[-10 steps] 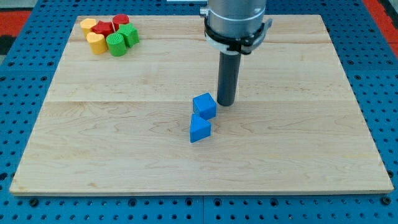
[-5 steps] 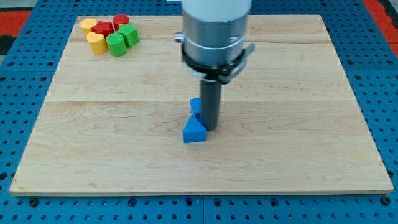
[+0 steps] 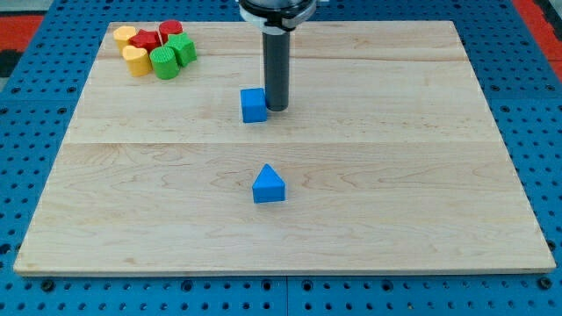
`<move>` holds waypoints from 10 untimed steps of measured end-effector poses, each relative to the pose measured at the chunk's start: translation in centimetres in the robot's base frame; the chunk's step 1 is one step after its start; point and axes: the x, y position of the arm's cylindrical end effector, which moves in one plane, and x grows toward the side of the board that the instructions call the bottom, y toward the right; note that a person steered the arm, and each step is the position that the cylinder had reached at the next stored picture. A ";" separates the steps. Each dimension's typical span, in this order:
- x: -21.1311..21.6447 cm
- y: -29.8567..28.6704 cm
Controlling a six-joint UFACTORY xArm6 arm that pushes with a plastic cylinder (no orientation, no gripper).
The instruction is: Push the blue cube closer to the group of blocks
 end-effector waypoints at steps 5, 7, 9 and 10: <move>3.3 -18.1; 4.6 -22.9; 3.5 -26.6; 2.2 -26.4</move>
